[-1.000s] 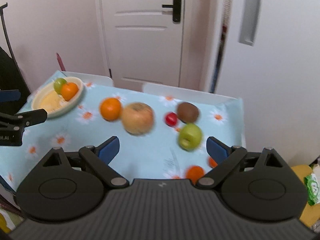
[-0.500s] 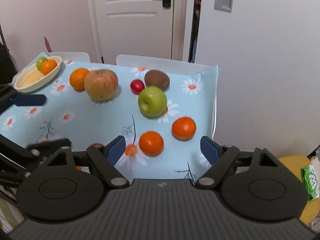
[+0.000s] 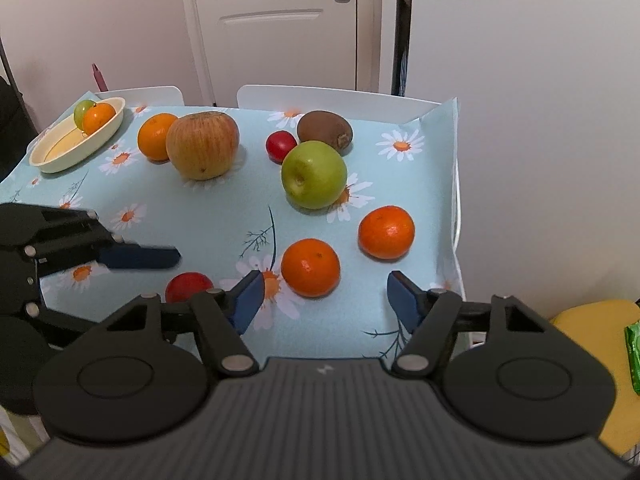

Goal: Organize fruits
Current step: 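Grasp the red cherry tomato with the left tool while the right tool grasps a tangerine, then carry the tomato with the left tool to the bowl while the right tool carries the tangerine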

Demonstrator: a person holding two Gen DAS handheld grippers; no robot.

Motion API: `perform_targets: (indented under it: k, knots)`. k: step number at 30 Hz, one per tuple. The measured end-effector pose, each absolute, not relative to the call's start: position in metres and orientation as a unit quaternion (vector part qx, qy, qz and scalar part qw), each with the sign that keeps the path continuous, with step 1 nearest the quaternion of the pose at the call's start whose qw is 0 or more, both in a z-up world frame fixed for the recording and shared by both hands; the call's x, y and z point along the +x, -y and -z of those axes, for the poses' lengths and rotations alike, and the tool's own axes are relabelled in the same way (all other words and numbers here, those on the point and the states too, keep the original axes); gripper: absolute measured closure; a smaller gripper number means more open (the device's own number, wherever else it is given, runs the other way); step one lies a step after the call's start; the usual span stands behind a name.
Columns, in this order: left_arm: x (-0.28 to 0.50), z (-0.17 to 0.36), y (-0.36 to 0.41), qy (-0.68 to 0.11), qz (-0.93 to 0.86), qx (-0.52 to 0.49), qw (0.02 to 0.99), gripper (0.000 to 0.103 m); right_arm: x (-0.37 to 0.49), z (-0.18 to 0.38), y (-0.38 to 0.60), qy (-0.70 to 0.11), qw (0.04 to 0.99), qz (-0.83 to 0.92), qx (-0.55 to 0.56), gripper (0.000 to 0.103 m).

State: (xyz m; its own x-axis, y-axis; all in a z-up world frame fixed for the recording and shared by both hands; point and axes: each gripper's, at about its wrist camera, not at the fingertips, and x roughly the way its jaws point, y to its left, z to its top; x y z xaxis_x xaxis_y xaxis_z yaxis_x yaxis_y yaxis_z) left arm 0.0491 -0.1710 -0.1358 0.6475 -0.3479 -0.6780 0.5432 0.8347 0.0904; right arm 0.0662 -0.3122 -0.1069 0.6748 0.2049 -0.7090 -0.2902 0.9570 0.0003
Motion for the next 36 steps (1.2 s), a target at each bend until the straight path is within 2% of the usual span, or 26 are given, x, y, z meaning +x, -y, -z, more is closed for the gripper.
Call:
perform_targets:
  k: [25,26,27,36]
  knots:
    - [0.042,0.131,0.147,-0.345,0.215,0.132,0.904,0.069,0.083,0.118,0.299,-0.387,0.909,-0.144,-0.061,0.040]
    - [0.042,0.131,0.145,-0.345,0.214,0.130,0.905,0.069,0.084,0.118,0.298,-0.388,0.909,-0.142,-0.061,0.043]
    - [0.042,0.130,0.144,-0.345,0.212,0.128,0.906,0.069,0.085,0.119,0.298,-0.390,0.907,-0.142,-0.063,0.052]
    - [0.035,0.117,0.131,-0.337,0.192,0.115,0.914,0.069,0.084,0.107,0.289,-0.383,0.909,-0.150,-0.072,0.052]
